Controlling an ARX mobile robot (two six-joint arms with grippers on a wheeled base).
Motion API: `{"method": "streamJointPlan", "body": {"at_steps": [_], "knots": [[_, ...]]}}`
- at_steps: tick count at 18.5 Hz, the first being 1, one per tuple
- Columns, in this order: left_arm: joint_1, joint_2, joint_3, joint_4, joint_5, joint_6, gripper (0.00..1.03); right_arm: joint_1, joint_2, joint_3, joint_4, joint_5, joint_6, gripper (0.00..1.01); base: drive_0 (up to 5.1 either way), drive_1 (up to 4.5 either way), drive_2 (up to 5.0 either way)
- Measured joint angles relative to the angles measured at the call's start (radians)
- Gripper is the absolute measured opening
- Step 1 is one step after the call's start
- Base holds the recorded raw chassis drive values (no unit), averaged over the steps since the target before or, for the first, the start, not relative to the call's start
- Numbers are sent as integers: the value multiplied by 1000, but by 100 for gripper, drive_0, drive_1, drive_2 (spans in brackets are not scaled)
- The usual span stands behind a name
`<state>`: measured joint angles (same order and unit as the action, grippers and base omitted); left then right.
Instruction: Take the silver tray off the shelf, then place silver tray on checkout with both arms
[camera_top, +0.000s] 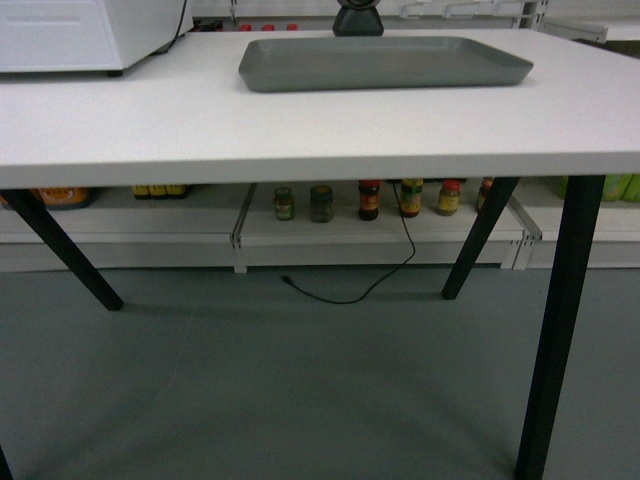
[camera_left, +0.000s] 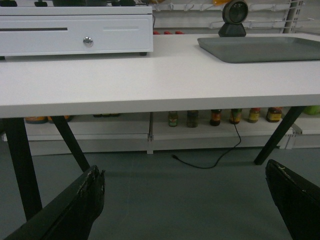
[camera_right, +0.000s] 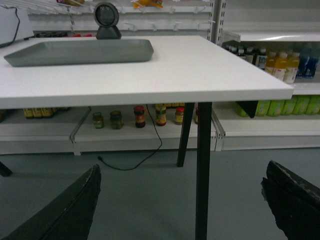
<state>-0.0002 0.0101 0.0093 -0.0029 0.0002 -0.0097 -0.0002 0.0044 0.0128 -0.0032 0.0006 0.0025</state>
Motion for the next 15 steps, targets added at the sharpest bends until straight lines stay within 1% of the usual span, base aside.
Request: {"method": "streamJointPlan", "body": {"at_steps": [15], "knots": [[0, 0, 0, -5, 0, 0, 98, 0, 0, 0, -4, -1, -2, 98, 0, 0, 0]]}}
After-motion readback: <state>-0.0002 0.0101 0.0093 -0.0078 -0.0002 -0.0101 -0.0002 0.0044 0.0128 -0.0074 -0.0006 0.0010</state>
